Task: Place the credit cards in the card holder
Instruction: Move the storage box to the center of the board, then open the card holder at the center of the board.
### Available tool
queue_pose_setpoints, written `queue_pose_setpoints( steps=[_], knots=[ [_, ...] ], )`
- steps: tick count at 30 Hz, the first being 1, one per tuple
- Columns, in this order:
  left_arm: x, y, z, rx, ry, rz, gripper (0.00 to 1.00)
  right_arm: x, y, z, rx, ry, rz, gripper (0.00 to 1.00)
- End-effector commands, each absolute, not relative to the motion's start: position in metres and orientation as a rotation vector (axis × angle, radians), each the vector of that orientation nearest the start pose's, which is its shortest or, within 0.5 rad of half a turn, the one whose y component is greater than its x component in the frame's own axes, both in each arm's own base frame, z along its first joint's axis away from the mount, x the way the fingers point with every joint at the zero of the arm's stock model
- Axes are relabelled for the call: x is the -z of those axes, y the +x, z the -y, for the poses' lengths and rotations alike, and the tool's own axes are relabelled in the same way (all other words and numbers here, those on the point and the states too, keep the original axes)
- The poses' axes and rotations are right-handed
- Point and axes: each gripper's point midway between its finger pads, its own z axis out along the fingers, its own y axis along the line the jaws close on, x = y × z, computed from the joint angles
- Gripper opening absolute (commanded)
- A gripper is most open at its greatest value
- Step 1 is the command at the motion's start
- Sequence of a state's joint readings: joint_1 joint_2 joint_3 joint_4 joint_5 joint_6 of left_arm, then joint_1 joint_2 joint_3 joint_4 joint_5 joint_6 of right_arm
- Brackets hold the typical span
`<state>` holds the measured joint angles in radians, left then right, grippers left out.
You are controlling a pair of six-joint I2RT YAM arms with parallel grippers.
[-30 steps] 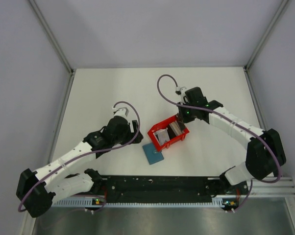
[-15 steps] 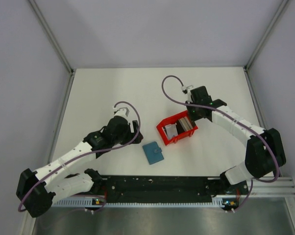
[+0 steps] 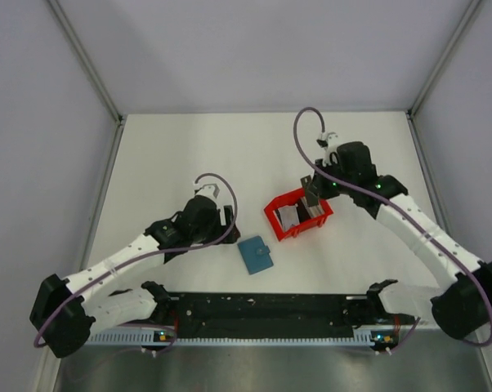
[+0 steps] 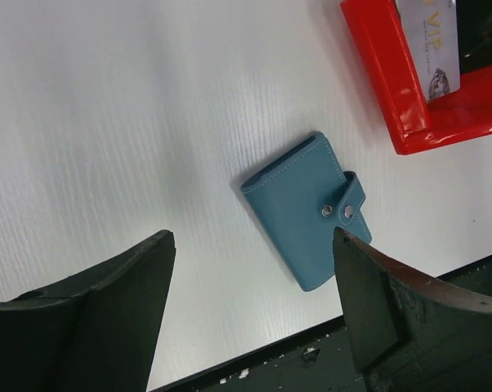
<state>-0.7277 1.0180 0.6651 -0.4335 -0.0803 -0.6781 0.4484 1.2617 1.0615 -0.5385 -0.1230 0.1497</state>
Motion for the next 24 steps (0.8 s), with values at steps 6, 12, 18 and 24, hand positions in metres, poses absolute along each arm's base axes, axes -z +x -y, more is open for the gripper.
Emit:
queue_pose_setpoints(
  steps=[6,12,18,24],
  knots=[
    [-0.081,0.195,0.174,0.439,-0.175,-2.527,0.81,-0.18,0.228,-0.254,-0.759,-0.232,-2.328,0.0],
    [-0.076,0.185,0.13,0.244,-0.378,-2.492,0.85,-0.159,0.214,-0.304,-0.802,-0.247,-2.388,0.0],
    [-0.081,0.179,0.118,0.231,-0.426,-2.465,0.91,-0.144,0.197,-0.348,-0.823,-0.321,-2.413,0.0],
    [-0.08,0.177,0.117,0.249,-0.444,-2.463,0.99,-0.135,0.195,-0.363,-0.791,-0.369,-2.436,0.0]
  ],
)
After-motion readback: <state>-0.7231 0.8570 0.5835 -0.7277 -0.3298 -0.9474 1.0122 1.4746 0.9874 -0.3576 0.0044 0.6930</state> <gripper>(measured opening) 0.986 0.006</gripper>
